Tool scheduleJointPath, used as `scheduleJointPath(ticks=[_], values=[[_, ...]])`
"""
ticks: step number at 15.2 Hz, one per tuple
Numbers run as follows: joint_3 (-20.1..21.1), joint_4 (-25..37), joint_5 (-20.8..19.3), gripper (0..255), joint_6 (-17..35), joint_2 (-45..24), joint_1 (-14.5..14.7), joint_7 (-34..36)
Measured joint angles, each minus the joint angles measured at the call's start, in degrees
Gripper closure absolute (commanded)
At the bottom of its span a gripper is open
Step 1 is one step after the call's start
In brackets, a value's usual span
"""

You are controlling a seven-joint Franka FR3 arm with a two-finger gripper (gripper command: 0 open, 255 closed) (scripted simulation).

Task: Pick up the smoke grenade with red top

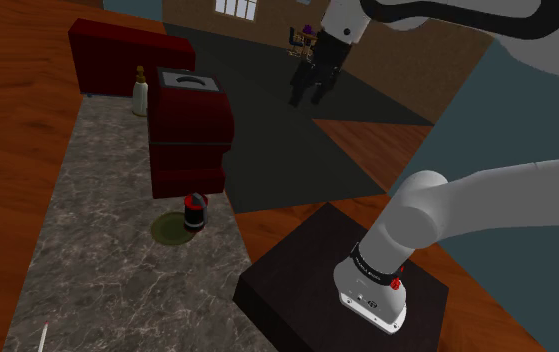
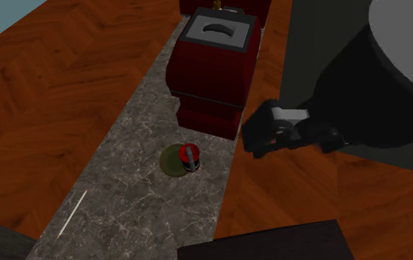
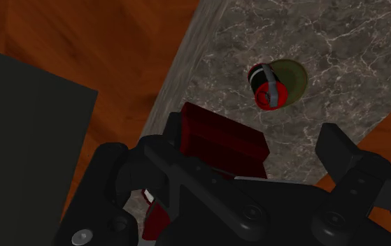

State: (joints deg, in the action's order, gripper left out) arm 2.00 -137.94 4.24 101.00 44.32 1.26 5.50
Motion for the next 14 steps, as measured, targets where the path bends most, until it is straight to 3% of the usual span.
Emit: scheduleJointPath(ticks=[14], values=[[7.36,-9.99,0.76,0,27.73,-18.69,2.42,3.14]])
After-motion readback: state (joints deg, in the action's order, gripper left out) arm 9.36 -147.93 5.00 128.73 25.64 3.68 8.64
